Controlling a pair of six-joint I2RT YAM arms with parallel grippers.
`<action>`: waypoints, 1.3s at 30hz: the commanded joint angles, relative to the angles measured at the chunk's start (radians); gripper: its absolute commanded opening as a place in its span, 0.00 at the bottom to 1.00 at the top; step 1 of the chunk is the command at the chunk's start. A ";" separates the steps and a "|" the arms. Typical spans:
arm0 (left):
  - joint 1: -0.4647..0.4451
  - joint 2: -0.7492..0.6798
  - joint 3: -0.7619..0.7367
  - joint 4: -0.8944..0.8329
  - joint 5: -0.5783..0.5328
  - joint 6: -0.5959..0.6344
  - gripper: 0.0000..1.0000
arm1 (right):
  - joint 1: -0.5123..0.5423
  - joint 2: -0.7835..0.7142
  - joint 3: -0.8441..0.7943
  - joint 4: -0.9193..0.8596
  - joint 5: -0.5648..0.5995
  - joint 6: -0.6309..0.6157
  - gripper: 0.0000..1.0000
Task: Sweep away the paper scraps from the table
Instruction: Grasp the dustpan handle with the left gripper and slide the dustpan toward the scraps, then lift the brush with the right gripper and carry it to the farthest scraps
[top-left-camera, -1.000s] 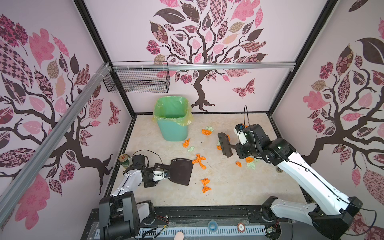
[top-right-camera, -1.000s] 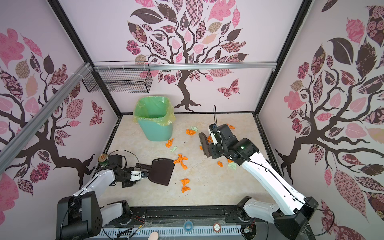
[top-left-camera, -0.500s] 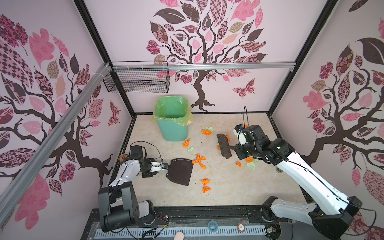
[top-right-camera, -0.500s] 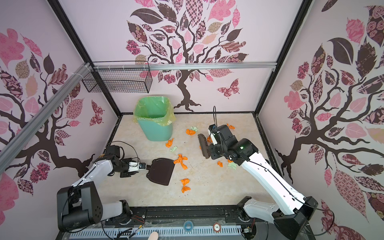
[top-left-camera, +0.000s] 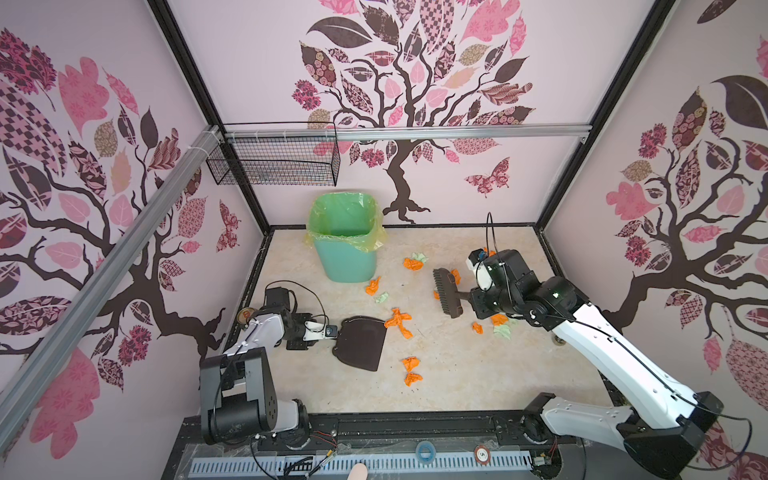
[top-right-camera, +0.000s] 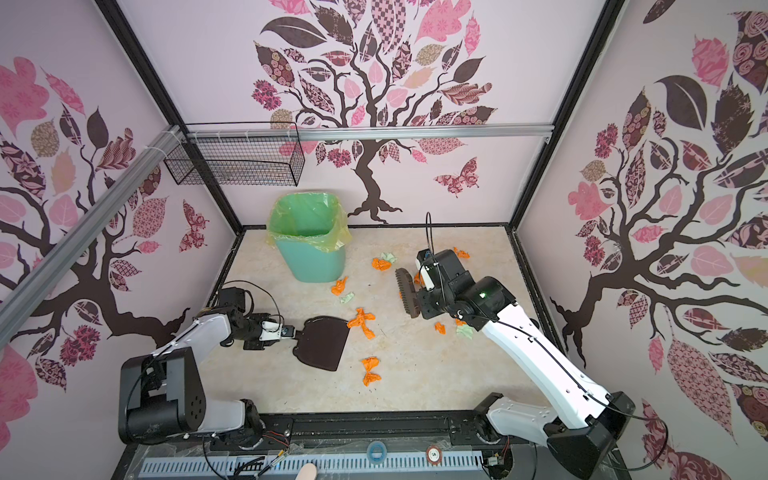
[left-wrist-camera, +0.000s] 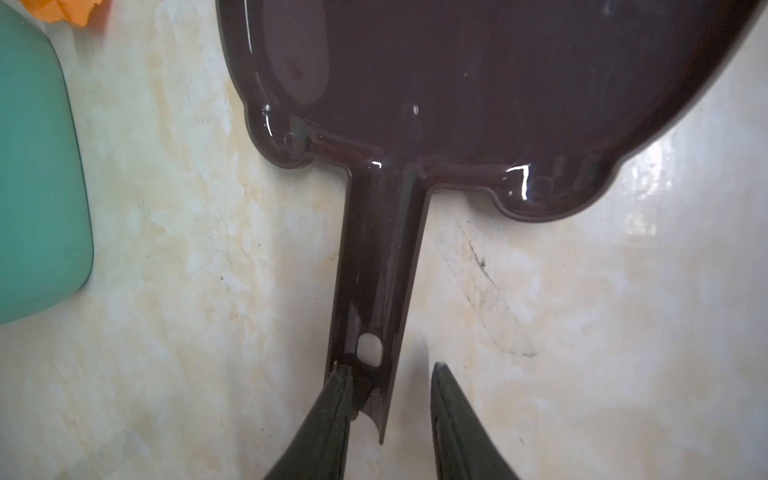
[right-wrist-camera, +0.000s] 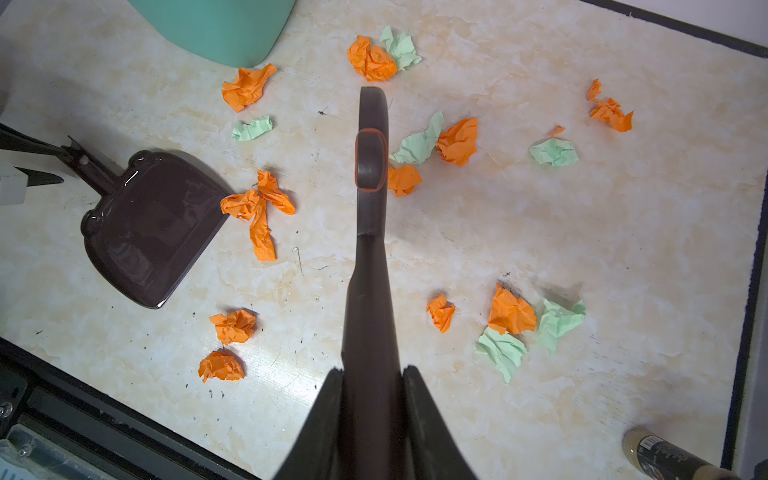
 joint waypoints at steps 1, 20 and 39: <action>-0.012 -0.001 -0.019 0.011 0.005 0.033 0.34 | -0.005 0.013 0.017 0.023 -0.002 0.003 0.00; -0.052 0.085 -0.055 0.084 -0.025 0.058 0.26 | -0.005 0.014 0.014 0.017 -0.006 0.009 0.00; -0.063 0.037 -0.102 0.005 -0.023 0.019 0.00 | -0.005 0.021 0.014 0.021 -0.031 0.016 0.00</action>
